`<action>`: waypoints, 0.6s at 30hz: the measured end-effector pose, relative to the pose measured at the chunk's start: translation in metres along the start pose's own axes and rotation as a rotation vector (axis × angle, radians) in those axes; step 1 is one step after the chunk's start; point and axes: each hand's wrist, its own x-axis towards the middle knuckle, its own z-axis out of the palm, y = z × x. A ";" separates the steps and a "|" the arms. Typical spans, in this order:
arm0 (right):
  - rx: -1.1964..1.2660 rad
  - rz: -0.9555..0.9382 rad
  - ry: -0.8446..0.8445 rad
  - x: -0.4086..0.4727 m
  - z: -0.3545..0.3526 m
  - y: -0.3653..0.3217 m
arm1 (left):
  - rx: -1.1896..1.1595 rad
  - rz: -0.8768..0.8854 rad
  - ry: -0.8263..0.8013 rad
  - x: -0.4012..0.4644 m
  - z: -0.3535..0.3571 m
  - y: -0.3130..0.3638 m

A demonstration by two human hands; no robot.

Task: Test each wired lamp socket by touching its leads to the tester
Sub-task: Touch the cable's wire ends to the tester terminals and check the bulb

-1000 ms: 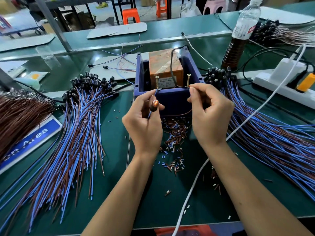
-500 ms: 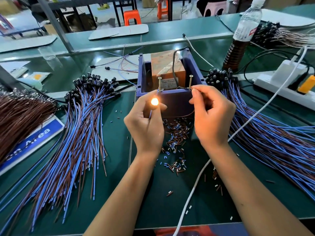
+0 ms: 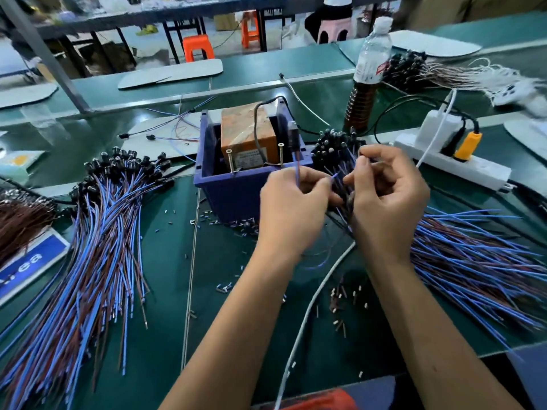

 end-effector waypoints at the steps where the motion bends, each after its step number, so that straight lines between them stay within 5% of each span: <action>1: -0.014 0.010 0.028 0.006 -0.011 0.001 | 0.028 -0.043 -0.112 0.005 0.014 0.007; 6: -0.115 0.076 0.209 0.033 -0.079 0.014 | -0.050 -0.288 -0.467 0.014 0.102 0.041; 10: -0.201 0.187 0.334 0.048 -0.123 0.024 | -0.530 -0.706 -0.860 0.006 0.164 0.055; 13: -0.316 0.240 0.286 0.058 -0.147 0.030 | -0.722 -0.842 -0.745 0.010 0.188 0.049; 18: -0.954 0.130 -0.076 0.061 -0.151 0.030 | -0.824 -0.762 -0.327 0.036 0.182 0.043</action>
